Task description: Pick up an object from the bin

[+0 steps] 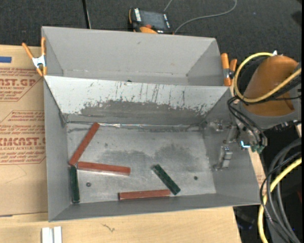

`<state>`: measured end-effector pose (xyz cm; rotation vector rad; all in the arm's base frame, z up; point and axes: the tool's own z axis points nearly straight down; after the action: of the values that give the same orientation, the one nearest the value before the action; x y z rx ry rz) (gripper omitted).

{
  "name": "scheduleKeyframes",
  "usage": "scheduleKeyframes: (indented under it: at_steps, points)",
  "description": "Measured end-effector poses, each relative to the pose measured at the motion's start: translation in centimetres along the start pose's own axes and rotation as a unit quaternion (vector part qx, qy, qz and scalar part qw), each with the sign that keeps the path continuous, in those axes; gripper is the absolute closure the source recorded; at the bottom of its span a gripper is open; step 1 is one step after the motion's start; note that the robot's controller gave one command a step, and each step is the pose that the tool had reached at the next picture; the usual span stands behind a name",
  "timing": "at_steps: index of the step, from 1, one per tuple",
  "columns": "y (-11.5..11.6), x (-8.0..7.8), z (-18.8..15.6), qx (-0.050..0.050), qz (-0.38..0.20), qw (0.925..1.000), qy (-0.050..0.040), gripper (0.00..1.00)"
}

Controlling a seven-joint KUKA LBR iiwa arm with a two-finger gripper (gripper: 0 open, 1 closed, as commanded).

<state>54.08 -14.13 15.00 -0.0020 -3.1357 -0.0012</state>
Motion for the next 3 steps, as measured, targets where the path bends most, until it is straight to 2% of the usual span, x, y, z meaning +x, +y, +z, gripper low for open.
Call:
scheduleKeyframes:
  at_steps: [1, 2, 3]
  points:
    - [7.1, 1.2, 5.3, -0.001, -0.134, 0.9910, -0.0014, 0.00]
    - [14.0, 3.1, 2.1, -0.001, -0.152, 0.9884, -0.0040, 0.00]
    - [10.7, 5.4, 5.5, 0.000, -0.142, 0.9898, -0.0008, 0.00]
